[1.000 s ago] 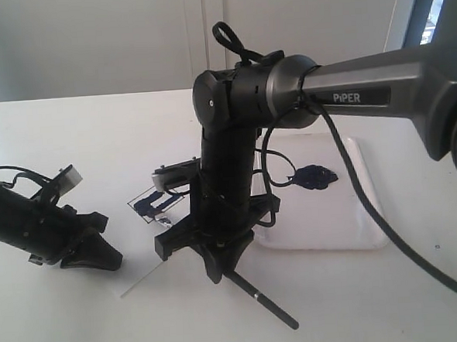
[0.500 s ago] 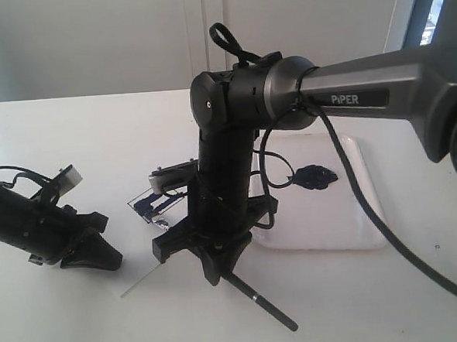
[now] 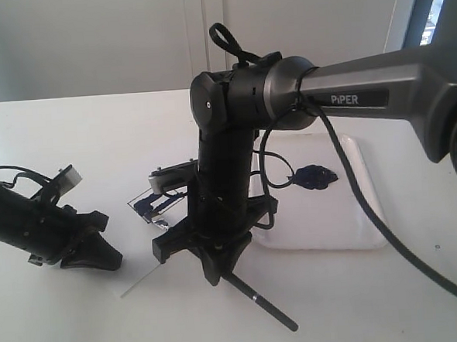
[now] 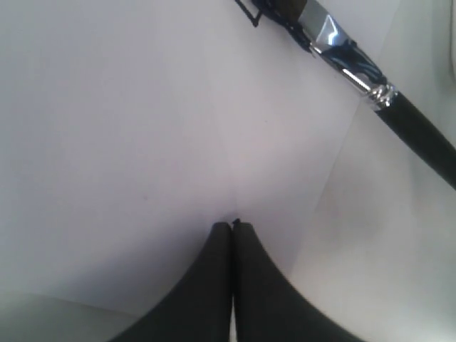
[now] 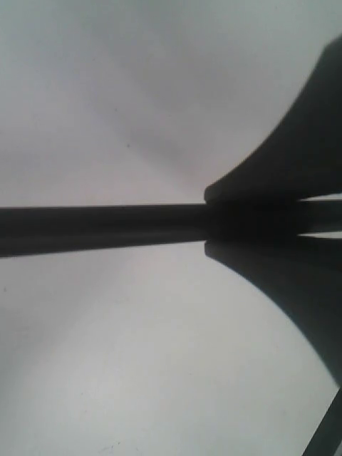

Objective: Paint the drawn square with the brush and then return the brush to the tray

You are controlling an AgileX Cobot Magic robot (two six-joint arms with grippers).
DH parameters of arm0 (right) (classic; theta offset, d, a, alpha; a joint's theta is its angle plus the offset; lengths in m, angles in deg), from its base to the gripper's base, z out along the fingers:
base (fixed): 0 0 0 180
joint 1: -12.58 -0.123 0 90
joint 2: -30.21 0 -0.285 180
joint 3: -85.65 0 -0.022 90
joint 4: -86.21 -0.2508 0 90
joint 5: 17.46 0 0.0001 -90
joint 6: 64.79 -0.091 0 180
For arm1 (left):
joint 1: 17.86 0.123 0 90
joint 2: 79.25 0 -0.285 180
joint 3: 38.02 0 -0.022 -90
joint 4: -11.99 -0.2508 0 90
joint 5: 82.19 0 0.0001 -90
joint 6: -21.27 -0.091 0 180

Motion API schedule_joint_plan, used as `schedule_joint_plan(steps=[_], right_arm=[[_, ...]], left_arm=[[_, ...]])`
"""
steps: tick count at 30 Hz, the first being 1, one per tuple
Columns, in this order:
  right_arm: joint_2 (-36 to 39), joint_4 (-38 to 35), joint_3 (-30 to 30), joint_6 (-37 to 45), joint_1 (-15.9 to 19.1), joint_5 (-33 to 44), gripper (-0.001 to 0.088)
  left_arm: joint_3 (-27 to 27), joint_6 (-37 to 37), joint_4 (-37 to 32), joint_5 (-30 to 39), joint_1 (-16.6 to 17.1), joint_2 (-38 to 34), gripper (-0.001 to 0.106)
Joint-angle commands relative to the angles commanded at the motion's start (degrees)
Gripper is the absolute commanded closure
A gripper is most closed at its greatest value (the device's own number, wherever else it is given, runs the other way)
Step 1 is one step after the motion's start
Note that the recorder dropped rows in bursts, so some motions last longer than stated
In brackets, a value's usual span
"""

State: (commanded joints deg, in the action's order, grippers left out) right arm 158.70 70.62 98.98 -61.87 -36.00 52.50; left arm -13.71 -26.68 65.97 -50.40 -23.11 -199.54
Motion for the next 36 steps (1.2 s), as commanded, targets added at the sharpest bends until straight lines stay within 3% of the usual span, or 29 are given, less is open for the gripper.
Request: schedule_joint_plan(steps=[12, 36], right_arm=[[0.0, 0.11, 0.0, -0.28, 0.0, 0.0, 0.0868], [0.0, 0.24, 0.0, -2.92, 0.0, -0.4, 0.0868]], left_arm=[[-4.49, 3.64, -2.65, 2.98, 0.0, 0.0, 0.105], [-4.49, 3.64, -4.05, 4.54, 0.0, 0.0, 0.105]])
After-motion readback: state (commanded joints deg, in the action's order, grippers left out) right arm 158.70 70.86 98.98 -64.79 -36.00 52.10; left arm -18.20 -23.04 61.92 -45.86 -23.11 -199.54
